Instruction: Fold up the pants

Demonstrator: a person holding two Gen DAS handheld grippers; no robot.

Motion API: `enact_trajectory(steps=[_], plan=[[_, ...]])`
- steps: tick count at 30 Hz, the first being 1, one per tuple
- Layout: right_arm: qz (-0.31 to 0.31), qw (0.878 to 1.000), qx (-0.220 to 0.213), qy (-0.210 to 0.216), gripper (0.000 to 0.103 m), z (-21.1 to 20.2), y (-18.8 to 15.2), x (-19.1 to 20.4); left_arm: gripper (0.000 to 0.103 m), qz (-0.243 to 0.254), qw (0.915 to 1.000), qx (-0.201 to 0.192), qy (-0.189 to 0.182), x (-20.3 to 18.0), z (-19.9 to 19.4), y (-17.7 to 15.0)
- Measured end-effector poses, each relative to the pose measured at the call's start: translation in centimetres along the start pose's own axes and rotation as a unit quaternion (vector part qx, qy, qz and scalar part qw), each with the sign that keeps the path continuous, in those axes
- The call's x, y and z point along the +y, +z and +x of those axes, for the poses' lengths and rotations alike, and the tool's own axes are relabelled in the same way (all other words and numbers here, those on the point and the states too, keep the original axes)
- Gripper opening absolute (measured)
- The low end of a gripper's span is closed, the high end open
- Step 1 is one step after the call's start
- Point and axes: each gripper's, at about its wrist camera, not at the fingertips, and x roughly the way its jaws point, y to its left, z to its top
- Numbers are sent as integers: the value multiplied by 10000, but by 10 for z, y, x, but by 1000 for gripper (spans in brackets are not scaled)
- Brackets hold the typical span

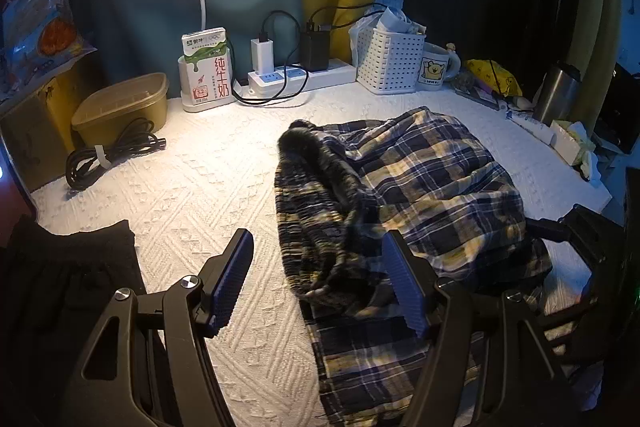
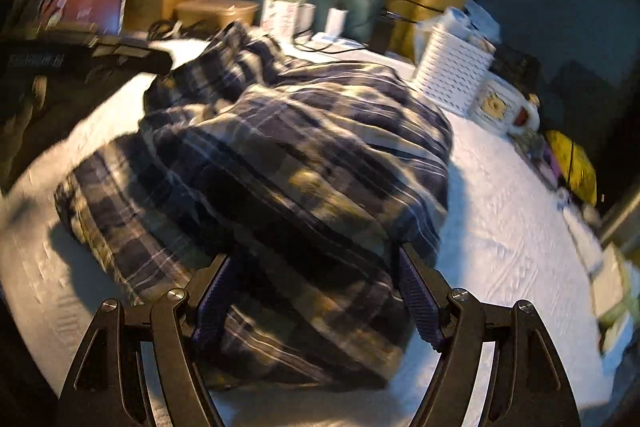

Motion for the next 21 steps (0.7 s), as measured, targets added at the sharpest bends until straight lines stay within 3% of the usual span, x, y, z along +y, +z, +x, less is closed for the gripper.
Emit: enact_trajectory(steps=[7, 9, 10, 11, 12, 15, 18, 20, 21], plan=[[-144, 9998, 39, 106, 75, 3, -2, -1, 67, -2, 9998, 84, 159, 2, 4, 0], [67, 9999, 48, 104, 37, 4, 0, -8, 67, -67, 9998, 139, 123, 5, 11, -1], [219, 9997, 47, 129, 33, 4, 1, -13, 67, -110, 9997, 180, 75, 7, 15, -2], [443, 9988, -1, 215, 17, 2, 0, -20, 67, -153, 9996, 243, 33, 9, 19, -2], [617, 9979, -62, 206, 13, -1, 0, -25, 67, -164, 9995, 258, -18, 9, 21, -1], [996, 9946, -104, 285, 11, -8, -5, -38, 67, -29, 9996, 173, -232, 6, 24, 2], [1062, 9936, -23, 381, 12, -10, -13, -40, 66, 153, 9994, 260, -158, 5, 37, 5], [971, 9941, 25, 489, 17, -12, -17, -38, 63, 92, 9992, 381, -93, 13, 46, 6], [954, 9940, 46, 524, 24, -14, -19, -38, 63, 57, 9991, 414, -64, 17, 48, 7]])
